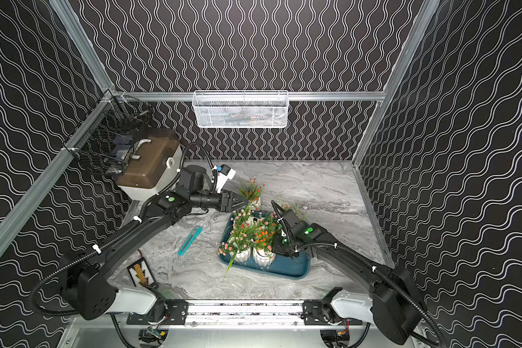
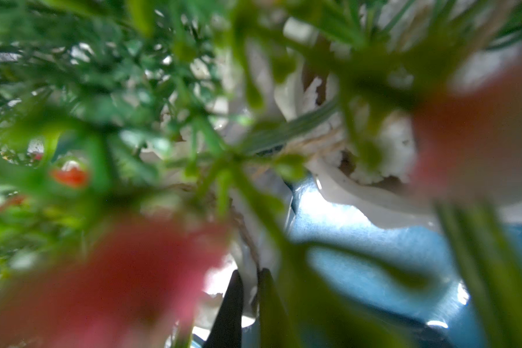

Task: Put the potted gypsophila into the storage box
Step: Place the baby's breath potted plant at the storage box.

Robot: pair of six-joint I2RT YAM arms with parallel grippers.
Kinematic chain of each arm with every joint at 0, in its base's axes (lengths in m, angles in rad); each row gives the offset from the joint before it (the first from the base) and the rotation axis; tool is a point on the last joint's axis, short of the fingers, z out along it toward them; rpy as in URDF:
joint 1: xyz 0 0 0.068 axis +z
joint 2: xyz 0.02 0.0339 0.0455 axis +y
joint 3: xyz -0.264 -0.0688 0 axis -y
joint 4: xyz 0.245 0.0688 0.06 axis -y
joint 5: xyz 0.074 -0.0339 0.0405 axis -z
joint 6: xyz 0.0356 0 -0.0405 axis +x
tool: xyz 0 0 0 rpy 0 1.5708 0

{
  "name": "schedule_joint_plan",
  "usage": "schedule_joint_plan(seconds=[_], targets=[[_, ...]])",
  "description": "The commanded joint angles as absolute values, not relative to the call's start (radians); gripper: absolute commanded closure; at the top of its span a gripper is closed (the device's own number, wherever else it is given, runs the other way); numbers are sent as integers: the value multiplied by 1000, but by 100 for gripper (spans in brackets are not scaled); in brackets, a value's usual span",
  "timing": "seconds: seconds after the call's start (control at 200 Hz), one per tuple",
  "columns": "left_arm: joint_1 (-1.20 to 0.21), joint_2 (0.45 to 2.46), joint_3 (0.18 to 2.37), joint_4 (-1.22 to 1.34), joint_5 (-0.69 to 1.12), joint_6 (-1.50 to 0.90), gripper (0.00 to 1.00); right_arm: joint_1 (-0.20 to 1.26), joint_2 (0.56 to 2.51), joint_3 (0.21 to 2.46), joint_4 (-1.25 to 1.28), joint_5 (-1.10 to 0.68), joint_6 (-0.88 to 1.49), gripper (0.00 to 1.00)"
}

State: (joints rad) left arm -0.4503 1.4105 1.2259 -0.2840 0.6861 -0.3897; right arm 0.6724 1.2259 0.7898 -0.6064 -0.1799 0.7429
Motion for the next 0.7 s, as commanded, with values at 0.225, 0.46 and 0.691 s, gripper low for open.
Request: schedule_joint_plan(seconds=[0.225, 0.46, 0.691], targets=[[-450, 1411, 1236, -284, 687, -356, 47, 672, 1154, 813, -658, -139, 733, 68], [-450, 1407, 1238, -285, 683, -355, 46, 657, 1002, 849, -798, -12, 727, 55], [-450, 1409, 1239, -294, 679, -350, 46, 342, 933, 884, -874, -39, 585, 52]])
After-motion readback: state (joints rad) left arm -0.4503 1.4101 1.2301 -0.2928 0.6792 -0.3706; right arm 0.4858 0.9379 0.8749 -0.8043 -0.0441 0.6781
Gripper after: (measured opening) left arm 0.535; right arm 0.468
